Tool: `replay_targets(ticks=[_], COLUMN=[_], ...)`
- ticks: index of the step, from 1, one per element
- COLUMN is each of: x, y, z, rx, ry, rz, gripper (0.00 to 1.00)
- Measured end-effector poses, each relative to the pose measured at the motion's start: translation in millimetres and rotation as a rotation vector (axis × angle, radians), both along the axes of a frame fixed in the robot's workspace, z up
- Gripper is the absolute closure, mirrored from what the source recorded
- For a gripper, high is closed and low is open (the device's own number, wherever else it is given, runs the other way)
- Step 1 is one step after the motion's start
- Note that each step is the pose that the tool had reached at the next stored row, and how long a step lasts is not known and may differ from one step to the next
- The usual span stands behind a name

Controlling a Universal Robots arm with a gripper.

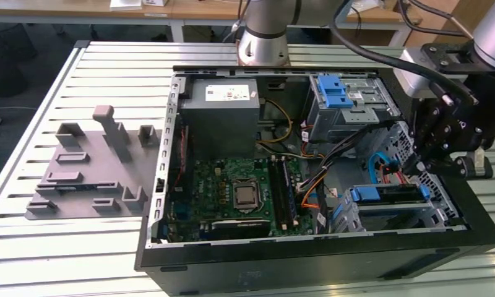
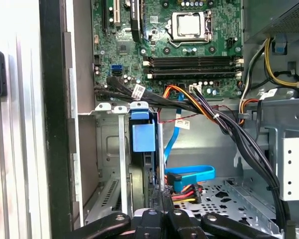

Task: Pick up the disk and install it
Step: 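Insert the second disk wire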

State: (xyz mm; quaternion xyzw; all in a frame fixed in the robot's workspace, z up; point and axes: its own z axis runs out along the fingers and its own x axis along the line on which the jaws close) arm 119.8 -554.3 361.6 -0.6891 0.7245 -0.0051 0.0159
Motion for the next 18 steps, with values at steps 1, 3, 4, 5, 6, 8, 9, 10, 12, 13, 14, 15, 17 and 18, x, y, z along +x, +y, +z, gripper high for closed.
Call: replay_targets(ticks=[1,3,4,5,6,8,9,10,12,13,14,15,17,18], x=[0.0,0.0,-0.4,-2.7,-7.1,-15.9,-18.8,-19.8,-19.8,-19.9,-19.9,-19.9,-19.9,-19.9], y=[0.0,0.0,0.0,0.1,0.1,0.0,0.1,0.2,1.1,2.3,3.2,3.8,6.5,8.1], z=[1.8,5.0,5.9,6.2,6.4,6.5,6.5,6.6,6.6,6.7,6.9,7.0,7.1,7.1], rx=[-0.0002,-0.0001,0.0,0.0002,0.0001,0.0,0.0001,0.0,0.0001,-0.0001,-0.0003,-0.0002,-0.0015,-0.0021], ry=[0.0,0.0,0.0,0.0,0.0,0.0,0.0,0.0002,0.0007,0.0014,0.0025,0.0035,0.007,0.0087], rz=[0.0,0.0,0.0,0.001,0.001,0.001,0.001,0.002,0.005,0.007,0.009,0.01,0.011,0.011], gripper=[0.89,0.89,0.89,0.89,0.89,0.89,0.89,0.89,0.89,0.89,0.89,0.89,0.89,0.89])
